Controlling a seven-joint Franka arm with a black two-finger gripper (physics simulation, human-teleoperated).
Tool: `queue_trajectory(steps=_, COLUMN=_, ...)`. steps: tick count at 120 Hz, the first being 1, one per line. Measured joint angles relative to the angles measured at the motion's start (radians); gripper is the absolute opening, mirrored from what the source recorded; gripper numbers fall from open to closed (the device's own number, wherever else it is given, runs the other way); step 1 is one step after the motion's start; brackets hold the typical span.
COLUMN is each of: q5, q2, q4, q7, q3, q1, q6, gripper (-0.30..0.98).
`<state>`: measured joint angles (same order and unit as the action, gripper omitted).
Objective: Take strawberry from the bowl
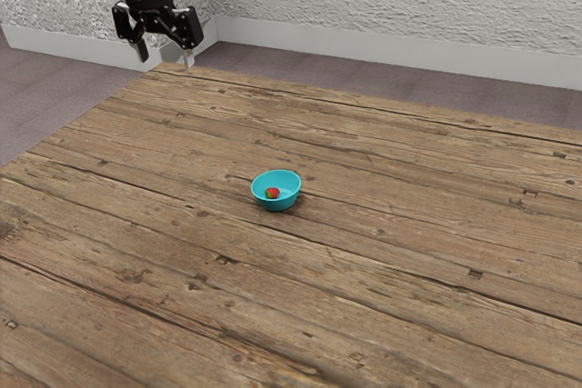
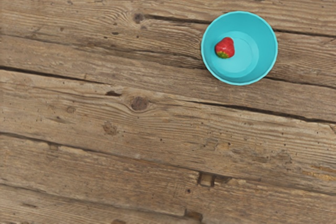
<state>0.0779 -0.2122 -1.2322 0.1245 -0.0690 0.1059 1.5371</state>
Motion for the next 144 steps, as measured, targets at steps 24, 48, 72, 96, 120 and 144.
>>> queue_trajectory(steps=24, q5=0.001, q2=-0.002, q4=0.004, q7=0.02, q3=-0.002, q1=-0.001, q6=0.005, gripper=0.69)
queue_trajectory(steps=48, q5=0.015, q2=-0.103, q4=0.001, q7=0.035, q3=0.037, q1=0.0, q6=0.067, gripper=0.69)
queue_trajectory(steps=72, q5=0.016, q2=-0.208, q4=0.009, q7=0.042, q3=0.083, q1=0.029, q6=0.176, gripper=0.69)
queue_trajectory(steps=96, q5=0.014, q2=-0.296, q4=0.003, q7=0.049, q3=0.091, q1=0.042, q6=0.269, gripper=0.69)
queue_trajectory(steps=120, q5=0.018, q2=-0.366, q4=0.061, q7=0.026, q3=0.08, q1=0.032, q6=0.322, gripper=0.69)
queue_trajectory(steps=144, q5=0.0, q2=-0.475, q4=0.169, q7=-0.017, q3=0.042, q1=0.006, q6=0.347, gripper=0.69)
